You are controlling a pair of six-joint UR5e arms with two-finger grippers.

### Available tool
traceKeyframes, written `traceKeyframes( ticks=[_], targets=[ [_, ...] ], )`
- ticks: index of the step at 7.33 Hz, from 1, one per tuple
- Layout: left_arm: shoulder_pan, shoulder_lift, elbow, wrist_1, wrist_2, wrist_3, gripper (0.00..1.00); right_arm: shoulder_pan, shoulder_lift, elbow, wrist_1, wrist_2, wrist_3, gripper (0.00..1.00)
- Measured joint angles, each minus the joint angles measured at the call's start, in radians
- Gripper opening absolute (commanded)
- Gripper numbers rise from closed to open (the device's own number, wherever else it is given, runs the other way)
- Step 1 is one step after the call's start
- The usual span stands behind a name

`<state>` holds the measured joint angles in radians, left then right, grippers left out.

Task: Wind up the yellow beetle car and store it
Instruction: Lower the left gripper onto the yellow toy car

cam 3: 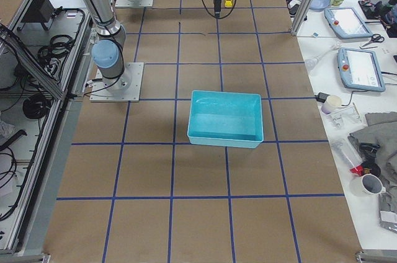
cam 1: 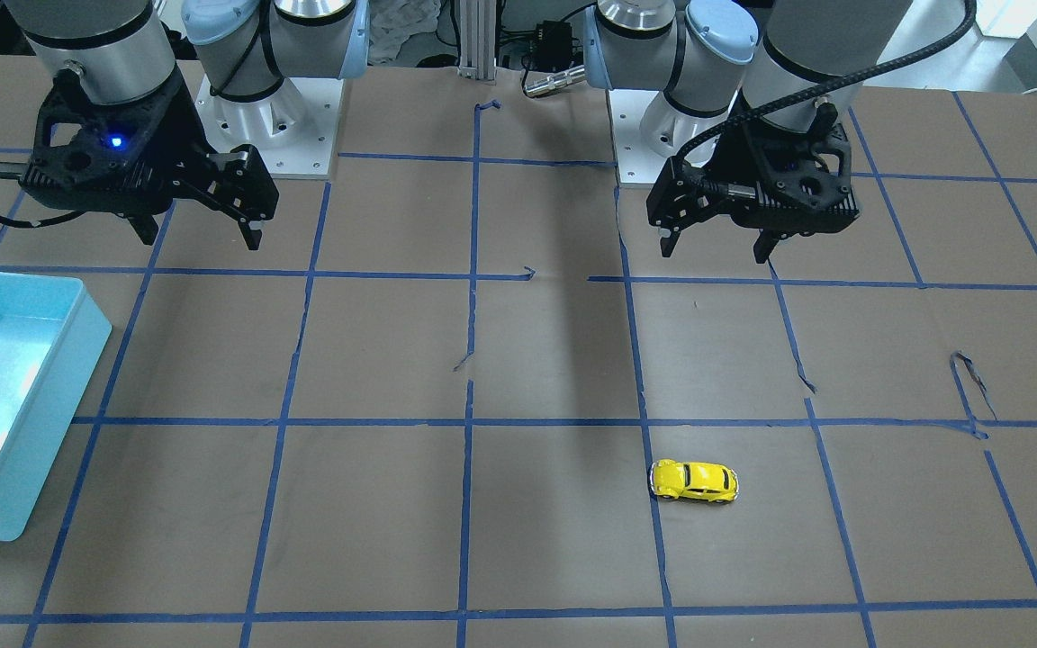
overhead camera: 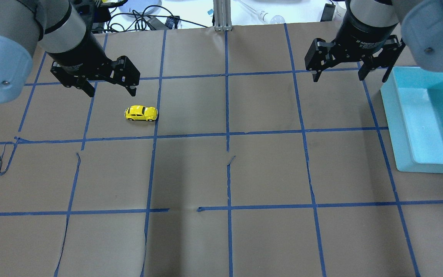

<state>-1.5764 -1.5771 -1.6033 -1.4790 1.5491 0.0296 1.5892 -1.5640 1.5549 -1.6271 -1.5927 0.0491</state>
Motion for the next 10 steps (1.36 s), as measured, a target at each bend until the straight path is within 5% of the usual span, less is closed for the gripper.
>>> traceKeyframes(
  ticks=[3, 10],
  targets=[
    [0.001, -0.099, 0.001, 0.103, -0.002, 0.136, 1.00, 0.000, 0.001, -0.001, -0.005, -0.001, 0.000, 1.00],
    [0.013, -0.373, -0.003, 0.334, 0.056, 1.004, 0.99, -0.001, -0.003, 0.000, -0.002, -0.001, -0.001, 1.00]
  ],
)
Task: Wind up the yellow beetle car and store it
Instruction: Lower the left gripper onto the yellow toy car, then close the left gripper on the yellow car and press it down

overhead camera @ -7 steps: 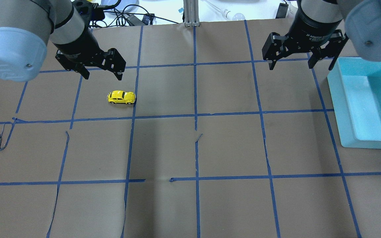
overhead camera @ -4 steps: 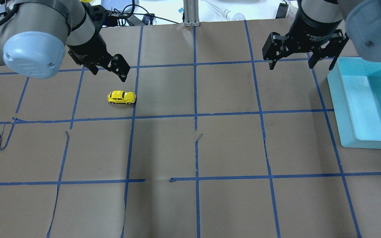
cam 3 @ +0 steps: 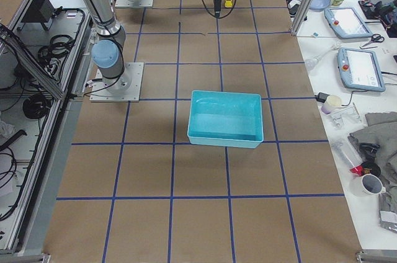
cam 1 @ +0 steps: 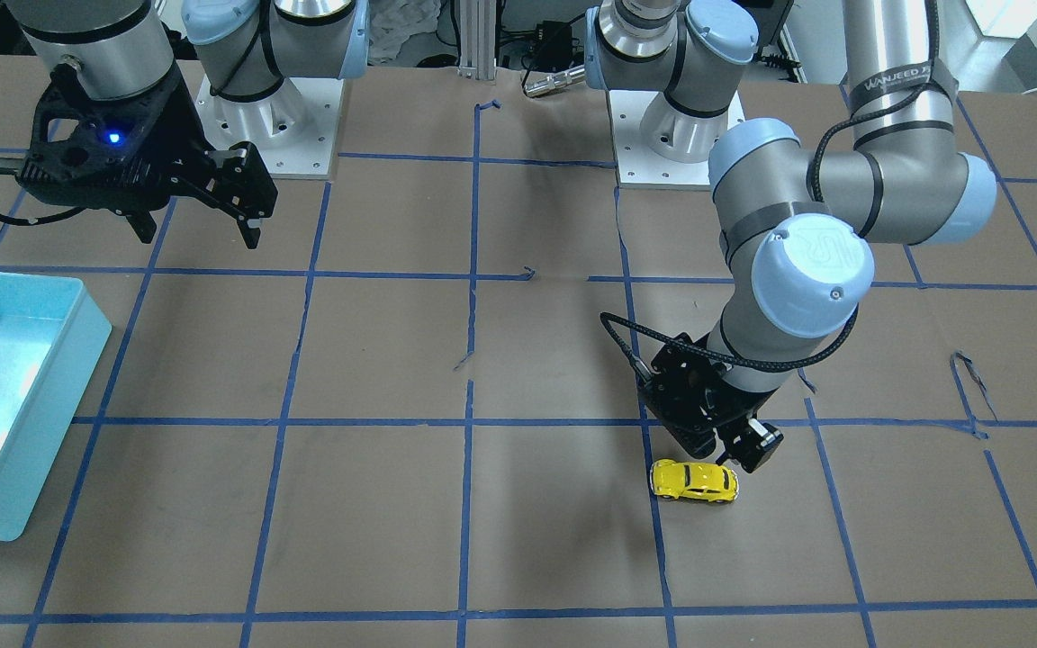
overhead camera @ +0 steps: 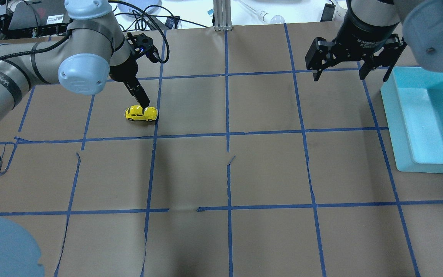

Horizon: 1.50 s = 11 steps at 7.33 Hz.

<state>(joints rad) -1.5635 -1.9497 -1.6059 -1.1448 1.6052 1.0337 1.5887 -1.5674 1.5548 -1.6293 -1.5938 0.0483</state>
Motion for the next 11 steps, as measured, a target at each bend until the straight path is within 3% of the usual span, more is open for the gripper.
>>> traceKeyframes(
  ticks=[4, 8, 10, 11],
  targets=[
    [0.013, -0.104, -0.019, 0.179, 0.004, 0.451, 0.98, 0.000, 0.002, 0.000, 0.000, 0.000, 0.001, 1.00],
    [0.056, -0.144, -0.041, 0.199, 0.000, 0.612, 0.97, 0.001, 0.001, 0.001, 0.002, 0.000, 0.000, 1.00],
    [0.060, -0.149, -0.068, 0.215, -0.004, 0.622, 0.90, 0.001, 0.001, 0.001, 0.002, 0.000, 0.000, 1.00],
    [0.060, -0.151, -0.074, 0.220, -0.006, 0.625, 0.80, 0.001, 0.001, 0.001, 0.002, 0.000, 0.001, 1.00]
  ],
)
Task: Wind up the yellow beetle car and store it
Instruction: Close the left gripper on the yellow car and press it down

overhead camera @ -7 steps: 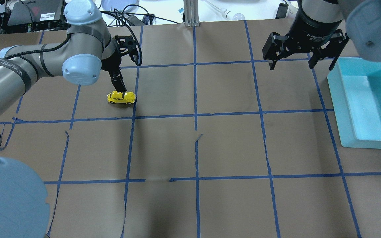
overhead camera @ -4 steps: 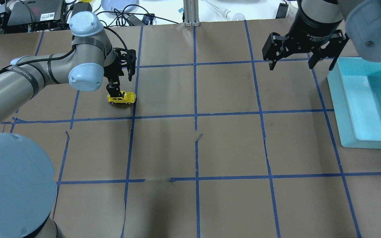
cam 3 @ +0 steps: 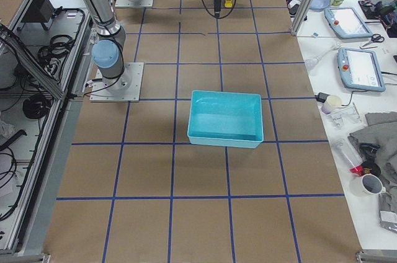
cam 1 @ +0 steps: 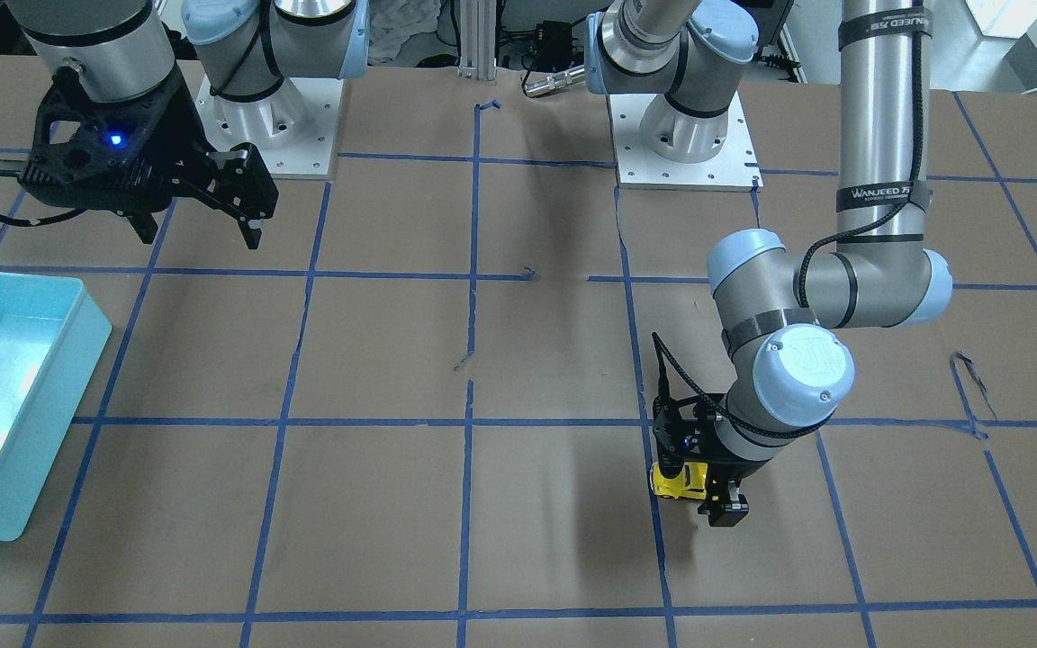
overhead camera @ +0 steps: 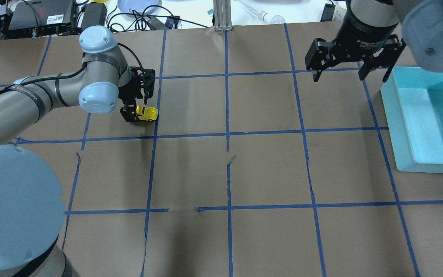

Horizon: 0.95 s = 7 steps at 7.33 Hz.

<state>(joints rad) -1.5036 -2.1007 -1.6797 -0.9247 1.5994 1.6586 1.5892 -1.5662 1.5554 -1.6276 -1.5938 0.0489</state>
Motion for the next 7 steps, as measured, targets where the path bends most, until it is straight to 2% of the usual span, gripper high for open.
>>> traceKeyframes(
  ticks=[1, 2, 3, 5, 6, 7],
  targets=[
    [0.000, -0.002, -0.002, 0.003, -0.001, 0.002, 0.55, 0.000, 0.000, 0.000, 0.000, 0.000, 0.000, 1.00],
    [0.000, -0.003, -0.002, 0.005, -0.002, 0.003, 0.44, 0.000, -0.001, 0.000, 0.001, 0.000, -0.001, 1.00],
    [0.000, -0.003, -0.001, 0.009, -0.001, 0.005, 0.26, 0.000, -0.001, 0.000, 0.001, 0.000, -0.001, 1.00],
    [0.000, -0.004, -0.001, 0.016, 0.000, 0.007, 0.16, 0.000, -0.001, 0.001, 0.002, 0.000, -0.001, 1.00],
    [0.000, -0.005, -0.001, 0.017, 0.001, 0.008, 0.05, 0.000, -0.001, 0.001, 0.002, 0.000, -0.001, 1.00],
    [0.002, -0.007, -0.002, 0.017, 0.001, 0.008, 0.04, 0.000, -0.001, 0.001, 0.003, 0.000, -0.001, 1.00]
  ],
)
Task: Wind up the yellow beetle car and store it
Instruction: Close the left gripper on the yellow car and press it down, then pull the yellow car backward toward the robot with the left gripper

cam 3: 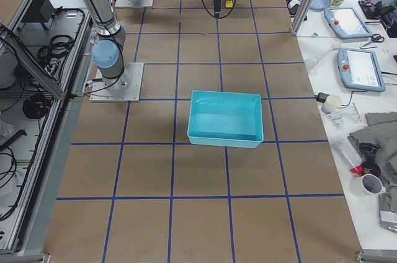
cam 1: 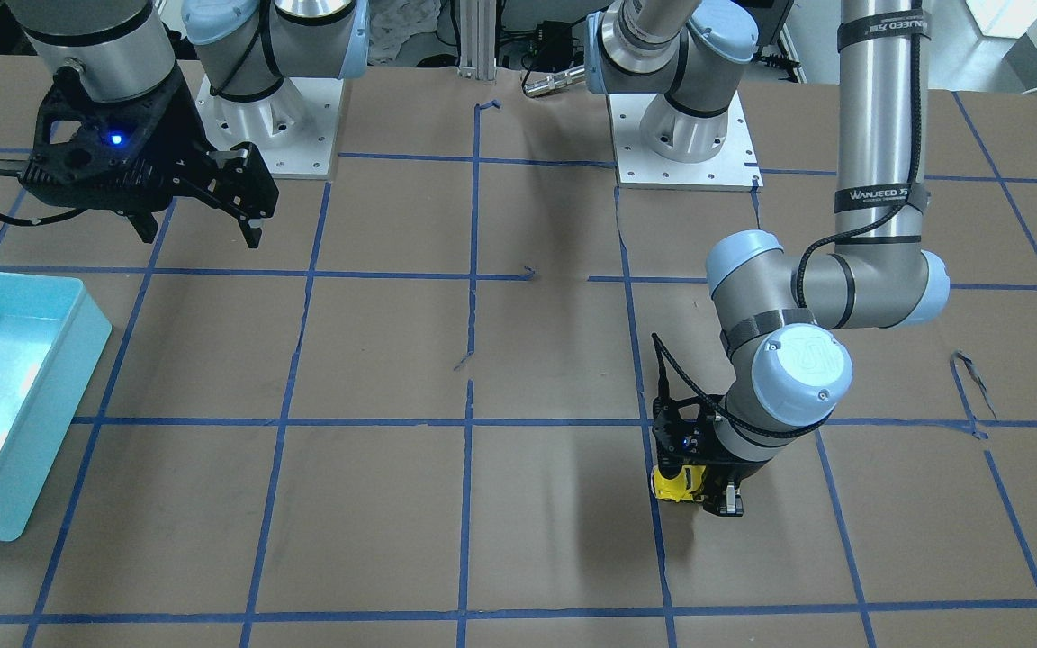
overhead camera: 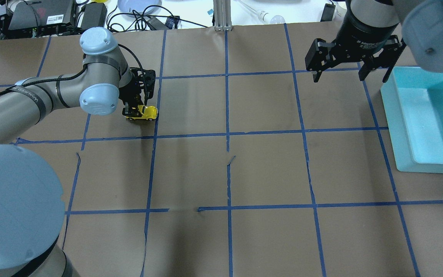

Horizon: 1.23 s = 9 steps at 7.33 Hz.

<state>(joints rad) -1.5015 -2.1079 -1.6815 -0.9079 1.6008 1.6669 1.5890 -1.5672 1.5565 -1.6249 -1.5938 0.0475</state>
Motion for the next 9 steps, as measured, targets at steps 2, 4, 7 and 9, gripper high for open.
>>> traceKeyframes(
  ticks=[2, 4, 7, 9],
  targets=[
    [0.014, -0.003, -0.002, 0.008, 0.002, 0.001, 0.04, -0.001, 0.000, 0.000, 0.000, 0.000, -0.001, 1.00],
    [0.054, 0.000, -0.007, 0.014, 0.003, 0.022, 0.05, 0.000, 0.001, -0.001, 0.000, 0.000, 0.000, 1.00],
    [0.142, 0.005, -0.016, 0.014, 0.007, 0.089, 0.06, 0.000, -0.001, 0.000, 0.001, 0.000, 0.000, 1.00],
    [0.202, 0.012, -0.018, 0.011, 0.009, 0.118, 0.16, 0.000, -0.002, 0.000, 0.002, 0.000, 0.000, 1.00]
  ],
)
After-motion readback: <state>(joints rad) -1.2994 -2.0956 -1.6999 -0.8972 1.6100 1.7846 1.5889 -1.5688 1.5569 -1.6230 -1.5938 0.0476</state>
